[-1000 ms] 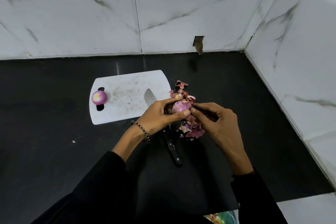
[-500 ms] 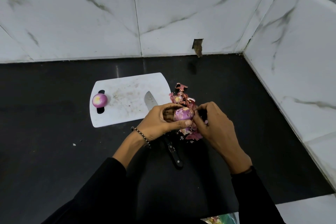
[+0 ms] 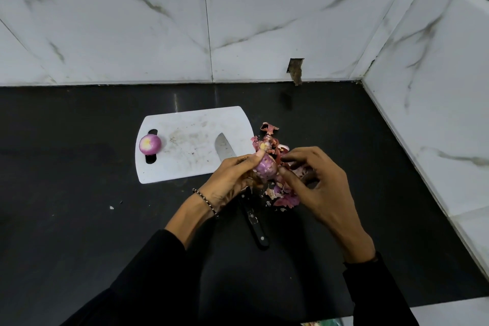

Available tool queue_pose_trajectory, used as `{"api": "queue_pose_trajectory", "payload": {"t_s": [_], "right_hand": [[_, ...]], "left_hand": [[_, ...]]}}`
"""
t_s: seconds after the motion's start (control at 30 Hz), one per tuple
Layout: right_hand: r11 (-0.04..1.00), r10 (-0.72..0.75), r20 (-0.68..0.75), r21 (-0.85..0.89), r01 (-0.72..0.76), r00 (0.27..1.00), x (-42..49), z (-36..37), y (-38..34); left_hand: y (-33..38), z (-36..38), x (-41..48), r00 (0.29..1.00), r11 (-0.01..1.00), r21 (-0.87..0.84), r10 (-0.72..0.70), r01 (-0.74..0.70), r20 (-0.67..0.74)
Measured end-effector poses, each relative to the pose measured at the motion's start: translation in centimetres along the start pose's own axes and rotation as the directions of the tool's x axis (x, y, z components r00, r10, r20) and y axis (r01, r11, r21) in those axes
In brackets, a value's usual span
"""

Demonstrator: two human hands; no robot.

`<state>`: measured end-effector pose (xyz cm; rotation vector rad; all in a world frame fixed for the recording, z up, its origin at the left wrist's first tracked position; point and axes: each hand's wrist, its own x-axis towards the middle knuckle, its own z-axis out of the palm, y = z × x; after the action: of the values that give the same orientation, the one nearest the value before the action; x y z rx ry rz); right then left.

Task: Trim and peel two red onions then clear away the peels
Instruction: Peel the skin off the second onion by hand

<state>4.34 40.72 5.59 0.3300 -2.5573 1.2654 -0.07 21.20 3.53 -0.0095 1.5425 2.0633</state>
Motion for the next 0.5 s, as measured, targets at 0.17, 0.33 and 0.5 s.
{"api": "queue_pose_trajectory", "payload": {"t_s": [0.17,0.33,0.5], "right_hand": [[0.996,0.006,0.056,0.085,-0.011,0.998,0.5,0.6,-0.5],[0.997,-0.038,0.071,0.074,0.033,0.997,1.1,0.9,-0.3],[0.998,-0.029,0.100,0.059,0.023,0.995,1.3,0.8,-0.1]], "left_hand": [[0.1,0.7,0.4,1.000,0.993,-0.118,-0.018,0.020,0.015],[0.0,0.7,1.0,0.999,0.993,-0.118,-0.021,0.026,0.042],[0.4,0.8,1.6,0.999,0.997,-0.067,-0.033,0.034,0.026]]}}
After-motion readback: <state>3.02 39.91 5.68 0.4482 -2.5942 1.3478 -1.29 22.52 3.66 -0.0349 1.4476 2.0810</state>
